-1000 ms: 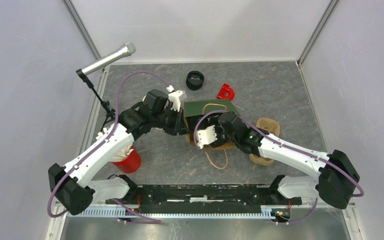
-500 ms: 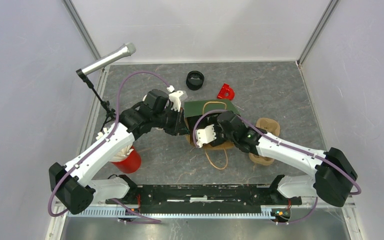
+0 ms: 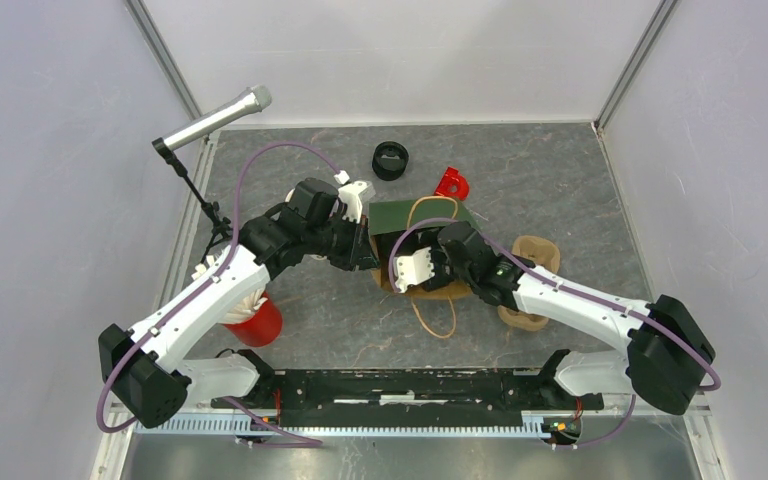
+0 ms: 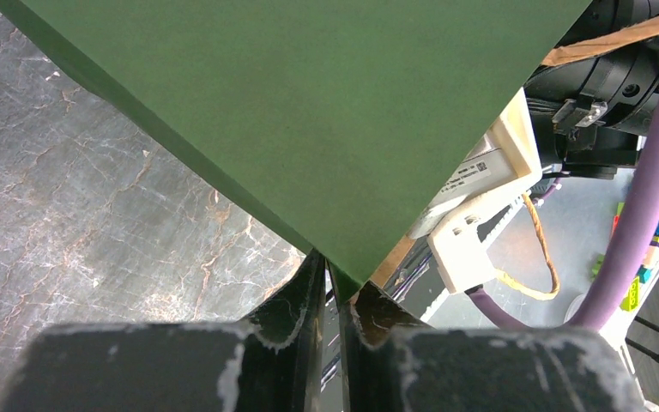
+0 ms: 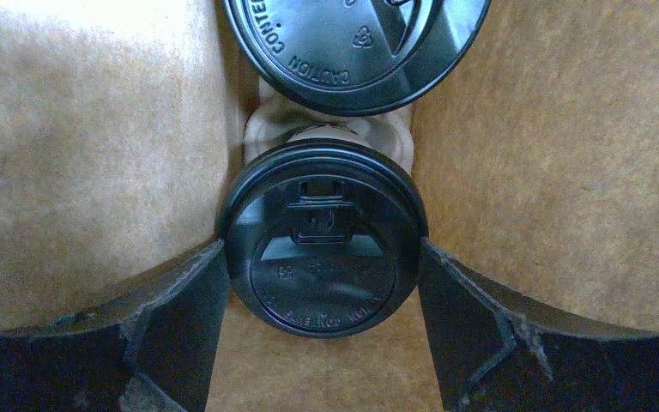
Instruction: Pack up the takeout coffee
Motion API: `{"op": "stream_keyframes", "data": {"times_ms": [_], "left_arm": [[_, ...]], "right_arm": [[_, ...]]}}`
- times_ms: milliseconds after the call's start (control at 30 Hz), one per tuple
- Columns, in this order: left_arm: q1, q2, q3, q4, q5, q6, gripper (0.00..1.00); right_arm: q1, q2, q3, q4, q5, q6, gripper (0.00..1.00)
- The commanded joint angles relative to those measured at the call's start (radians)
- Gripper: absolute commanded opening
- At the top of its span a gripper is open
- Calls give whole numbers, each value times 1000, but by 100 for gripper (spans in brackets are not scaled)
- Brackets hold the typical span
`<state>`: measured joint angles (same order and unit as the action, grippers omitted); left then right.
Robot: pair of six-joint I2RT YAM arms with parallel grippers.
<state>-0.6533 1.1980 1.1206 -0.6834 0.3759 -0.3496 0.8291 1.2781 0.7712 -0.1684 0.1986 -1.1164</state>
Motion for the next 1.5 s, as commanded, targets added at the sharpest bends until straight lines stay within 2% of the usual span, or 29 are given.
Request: {"op": "stream_keyframes", "data": {"times_ms": [0, 400, 867, 1467], "left_arm": [[-3, -5, 50, 19, 34, 8, 16], [-3, 2, 59, 19, 37, 4, 14], [-3, 17, 62, 27, 40, 4, 14], [-3, 11, 58, 34, 38, 1, 14]], "right_arm": [[-8, 11, -12, 12, -18, 11, 50], [-9, 23, -12, 13, 12, 34, 50], [-10, -6, 46, -116, 42, 49, 50], [-10, 3, 84, -153, 48, 54, 47]]}}
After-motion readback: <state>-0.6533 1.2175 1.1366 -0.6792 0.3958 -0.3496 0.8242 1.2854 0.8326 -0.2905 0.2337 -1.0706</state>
